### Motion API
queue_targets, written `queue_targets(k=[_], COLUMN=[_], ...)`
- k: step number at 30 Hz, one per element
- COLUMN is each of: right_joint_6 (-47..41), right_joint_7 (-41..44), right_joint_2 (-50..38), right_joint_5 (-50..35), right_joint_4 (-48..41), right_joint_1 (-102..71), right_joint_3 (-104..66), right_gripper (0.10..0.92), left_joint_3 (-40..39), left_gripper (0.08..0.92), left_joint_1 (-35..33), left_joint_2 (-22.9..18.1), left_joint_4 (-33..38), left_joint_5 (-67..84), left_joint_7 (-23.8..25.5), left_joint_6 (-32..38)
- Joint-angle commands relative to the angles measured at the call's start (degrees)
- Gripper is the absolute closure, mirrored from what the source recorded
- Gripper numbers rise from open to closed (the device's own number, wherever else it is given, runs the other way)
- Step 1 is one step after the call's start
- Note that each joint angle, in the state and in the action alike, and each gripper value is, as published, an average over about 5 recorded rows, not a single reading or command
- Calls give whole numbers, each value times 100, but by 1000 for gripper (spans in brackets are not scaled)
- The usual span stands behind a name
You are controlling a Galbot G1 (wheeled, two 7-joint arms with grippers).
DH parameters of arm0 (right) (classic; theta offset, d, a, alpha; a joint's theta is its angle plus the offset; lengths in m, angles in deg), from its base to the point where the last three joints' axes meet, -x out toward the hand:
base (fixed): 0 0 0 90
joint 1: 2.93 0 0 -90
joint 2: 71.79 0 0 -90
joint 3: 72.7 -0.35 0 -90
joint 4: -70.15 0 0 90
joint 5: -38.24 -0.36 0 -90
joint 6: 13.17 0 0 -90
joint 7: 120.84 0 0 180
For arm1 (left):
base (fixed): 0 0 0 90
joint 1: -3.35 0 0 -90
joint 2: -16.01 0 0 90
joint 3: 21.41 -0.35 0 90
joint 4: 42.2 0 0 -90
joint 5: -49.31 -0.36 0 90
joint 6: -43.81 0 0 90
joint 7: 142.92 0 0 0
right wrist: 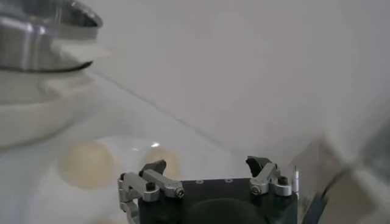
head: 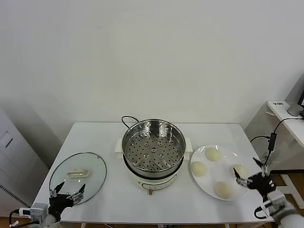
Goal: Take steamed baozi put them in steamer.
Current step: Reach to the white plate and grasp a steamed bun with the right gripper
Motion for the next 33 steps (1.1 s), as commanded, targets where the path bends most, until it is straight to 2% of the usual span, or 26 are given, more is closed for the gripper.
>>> queue_targets(k=[1, 9, 14, 19, 28, 33], right_joint_6=[454, 318, 286, 65, 420, 573], right_joint_7=[1745, 3269, 3955, 4542, 5412, 5498], right_joint_2=[-1000, -1855, -1980, -1933, -1342, -1047], right_joint_5=[2079, 1088, 778, -48, -40, 45], right_joint_4=[-1159, -2170, -2678, -3126, -4061, -4347], right_joint_1=[2188, 4811, 6637, 8075, 8892, 8796], right_joint_3=[794, 3632, 5537, 7280, 8368, 8472], right_gripper=[203, 203, 203, 203, 203, 203], left_joint_3=[-28, -26, -23, -37, -9, 1], left_gripper=[177, 177, 177, 177, 177, 177], left_joint_1=[42, 65, 135, 160, 148, 169], left_joint_2=[-1, -36, -161, -234, -238, -226], left_joint_4=[-21, -44, -59, -68, -116, -140], left_joint_5=[-20, -35, -76, -98, -101, -98], left_joint_7=[-3, -8, -17, -22, -24, -24], left_joint_6=[-7, -6, -32, -53, -51, -53])
